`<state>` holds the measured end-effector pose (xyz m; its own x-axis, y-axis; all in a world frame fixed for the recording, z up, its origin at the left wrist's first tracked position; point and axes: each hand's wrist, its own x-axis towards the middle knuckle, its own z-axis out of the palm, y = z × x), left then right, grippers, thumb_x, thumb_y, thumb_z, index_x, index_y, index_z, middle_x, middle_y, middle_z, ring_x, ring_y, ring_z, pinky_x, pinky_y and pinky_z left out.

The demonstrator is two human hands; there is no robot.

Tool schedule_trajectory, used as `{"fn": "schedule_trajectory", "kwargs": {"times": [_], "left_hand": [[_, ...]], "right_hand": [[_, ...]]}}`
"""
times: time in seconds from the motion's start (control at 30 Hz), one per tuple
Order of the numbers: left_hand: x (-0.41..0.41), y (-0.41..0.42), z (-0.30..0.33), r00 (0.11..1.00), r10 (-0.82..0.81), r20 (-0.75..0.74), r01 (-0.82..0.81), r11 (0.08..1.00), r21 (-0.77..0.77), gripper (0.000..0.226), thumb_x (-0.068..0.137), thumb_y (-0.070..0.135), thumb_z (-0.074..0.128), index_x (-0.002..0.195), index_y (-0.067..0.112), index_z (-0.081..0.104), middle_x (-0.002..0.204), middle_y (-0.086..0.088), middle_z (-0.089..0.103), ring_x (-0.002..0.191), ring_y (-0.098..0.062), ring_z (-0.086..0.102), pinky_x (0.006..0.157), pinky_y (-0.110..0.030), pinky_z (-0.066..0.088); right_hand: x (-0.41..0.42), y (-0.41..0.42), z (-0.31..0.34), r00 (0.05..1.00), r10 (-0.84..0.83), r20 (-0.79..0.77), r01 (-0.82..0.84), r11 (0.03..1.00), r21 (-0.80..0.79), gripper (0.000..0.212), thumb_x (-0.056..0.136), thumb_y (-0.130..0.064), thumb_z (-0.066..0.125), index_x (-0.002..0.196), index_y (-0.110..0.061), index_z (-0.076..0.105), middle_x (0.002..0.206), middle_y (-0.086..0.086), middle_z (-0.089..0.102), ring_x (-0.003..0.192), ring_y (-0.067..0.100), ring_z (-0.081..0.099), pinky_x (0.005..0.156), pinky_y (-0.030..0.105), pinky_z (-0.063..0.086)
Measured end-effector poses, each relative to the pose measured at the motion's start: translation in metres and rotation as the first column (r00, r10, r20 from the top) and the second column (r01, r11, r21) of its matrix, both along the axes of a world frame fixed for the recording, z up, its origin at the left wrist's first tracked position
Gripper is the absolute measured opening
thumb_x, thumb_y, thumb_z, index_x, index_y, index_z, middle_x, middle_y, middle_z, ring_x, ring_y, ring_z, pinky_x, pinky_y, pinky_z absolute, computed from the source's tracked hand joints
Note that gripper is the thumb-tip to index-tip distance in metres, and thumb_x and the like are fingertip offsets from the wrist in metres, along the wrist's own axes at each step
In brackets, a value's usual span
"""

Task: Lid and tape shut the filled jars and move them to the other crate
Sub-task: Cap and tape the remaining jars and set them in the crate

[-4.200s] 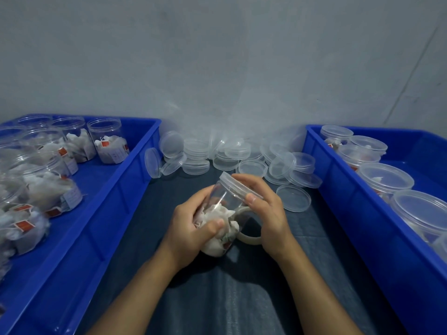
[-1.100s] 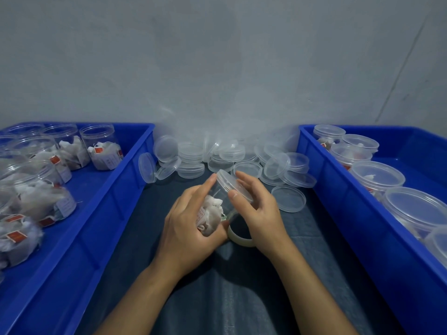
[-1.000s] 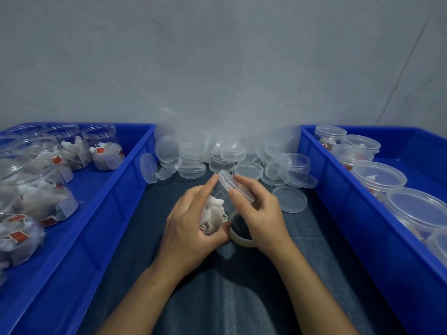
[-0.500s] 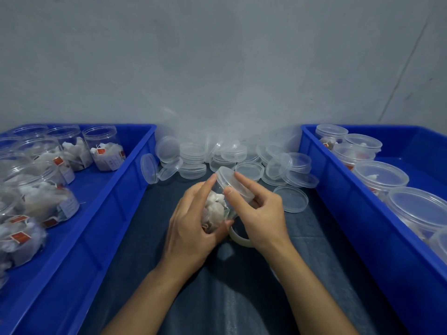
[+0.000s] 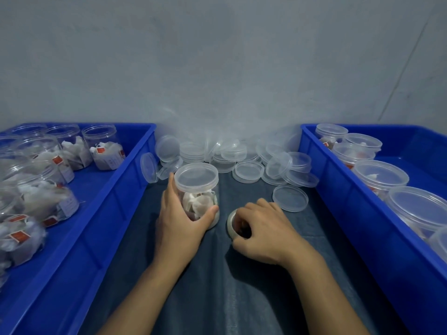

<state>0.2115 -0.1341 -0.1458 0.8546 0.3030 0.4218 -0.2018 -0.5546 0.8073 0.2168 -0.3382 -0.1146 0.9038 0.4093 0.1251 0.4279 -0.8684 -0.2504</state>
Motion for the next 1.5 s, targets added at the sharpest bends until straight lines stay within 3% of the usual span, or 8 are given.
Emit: {"fn": "schedule_trajectory", "kwargs": {"times": [0.1, 0.2, 0.33, 0.47, 0.63, 0.77, 1.13, 1.5], "left_hand": [[-0.003, -0.002, 0.002, 1.000, 0.020, -0.004, -0.020, 1.000, 0.016, 0.126, 0.072, 0.055, 0.089, 0.167, 0.040, 0.007, 0.168, 0.012, 0.029, 0.145, 0.002, 0.033, 0.107, -0.020, 0.030], [-0.007, -0.005, 0.006, 0.998, 0.037, 0.055, -0.038, 0.999, 0.027, 0.128, 0.071, 0.054, 0.092, 0.167, 0.040, 0.008, 0.158, 0.014, 0.031, 0.126, 0.028, 0.023, 0.097, -0.006, 0.026], [-0.013, -0.007, 0.014, 0.930, 0.135, 0.342, -0.186, 0.975, 0.119, 0.102, 0.081, 0.050, 0.086, 0.163, 0.023, 0.033, 0.152, -0.003, 0.039, 0.142, -0.011, 0.039, 0.113, -0.029, 0.037], [-0.016, -0.012, 0.018, 0.798, 0.088, 0.596, -0.298, 0.918, 0.263, 0.045, 0.086, 0.035, 0.085, 0.122, 0.010, 0.074, 0.125, -0.010, 0.062, 0.116, -0.028, 0.055, 0.097, -0.044, 0.050], [-0.019, -0.019, 0.018, 0.849, 0.013, 0.529, -0.206, 0.929, 0.308, 0.025, 0.090, 0.039, 0.084, 0.102, 0.017, 0.082, 0.096, 0.004, 0.068, 0.086, -0.025, 0.053, 0.067, -0.049, 0.049], [-0.021, -0.020, 0.021, 0.884, -0.021, 0.467, -0.108, 0.963, 0.248, 0.028, 0.092, 0.041, 0.080, 0.107, 0.018, 0.081, 0.092, 0.010, 0.067, 0.082, -0.019, 0.050, 0.065, -0.047, 0.048], [-0.025, -0.024, 0.023, 0.903, -0.032, 0.428, 0.005, 0.998, 0.064, 0.015, 0.096, 0.034, 0.078, 0.101, 0.020, 0.080, 0.093, 0.014, 0.071, 0.089, -0.016, 0.059, 0.067, -0.039, 0.052], [-0.026, -0.024, 0.025, 0.906, -0.043, 0.422, 0.012, 0.997, 0.076, 0.007, 0.095, 0.011, 0.079, 0.093, 0.017, 0.079, 0.089, 0.013, 0.071, 0.084, -0.015, 0.063, 0.066, -0.036, 0.052]], "right_hand": [[0.001, -0.006, 0.002, 0.999, 0.013, -0.034, -0.013, 1.000, 0.001, 0.021, 0.073, -0.051, 0.054, 0.079, -0.032, 0.055, 0.087, -0.015, 0.052, 0.093, 0.013, 0.041, 0.083, 0.026, 0.026], [0.001, -0.007, 0.001, 1.000, -0.027, 0.004, 0.027, 0.999, 0.040, 0.018, 0.082, -0.044, 0.058, 0.079, -0.027, 0.060, 0.081, -0.013, 0.058, 0.090, 0.014, 0.048, 0.077, 0.029, 0.036], [0.000, -0.004, 0.001, 0.993, -0.101, 0.066, 0.088, 0.979, 0.182, 0.018, 0.098, -0.046, 0.054, 0.094, -0.028, 0.055, 0.080, -0.006, 0.066, 0.083, 0.022, 0.060, 0.070, 0.039, 0.045], [-0.002, 0.007, 0.000, 0.982, -0.090, 0.167, 0.015, 0.913, 0.407, 0.015, 0.103, -0.043, 0.053, 0.099, -0.029, 0.050, 0.072, -0.015, 0.058, 0.071, 0.018, 0.058, 0.066, 0.041, 0.046], [-0.008, 0.018, 0.009, 0.868, -0.107, 0.484, -0.138, 0.886, 0.442, 0.009, 0.103, -0.022, 0.059, 0.098, -0.014, 0.058, 0.085, -0.005, 0.058, 0.077, 0.021, 0.052, 0.073, 0.040, 0.044], [-0.013, 0.021, 0.013, 0.790, -0.088, 0.606, -0.214, 0.888, 0.407, 0.010, 0.102, -0.012, 0.057, 0.093, -0.009, 0.061, 0.083, -0.001, 0.058, 0.076, 0.024, 0.053, 0.077, 0.043, 0.044], [-0.015, 0.022, 0.014, 0.763, -0.064, 0.644, -0.225, 0.906, 0.357, 0.015, 0.103, -0.012, 0.057, 0.090, -0.008, 0.062, 0.080, 0.001, 0.055, 0.072, 0.023, 0.048, 0.073, 0.040, 0.042], [-0.014, 0.023, 0.013, 0.767, -0.075, 0.637, -0.214, 0.906, 0.365, 0.014, 0.103, -0.012, 0.056, 0.091, -0.009, 0.062, 0.081, 0.001, 0.057, 0.074, 0.023, 0.050, 0.073, 0.042, 0.044]]}}
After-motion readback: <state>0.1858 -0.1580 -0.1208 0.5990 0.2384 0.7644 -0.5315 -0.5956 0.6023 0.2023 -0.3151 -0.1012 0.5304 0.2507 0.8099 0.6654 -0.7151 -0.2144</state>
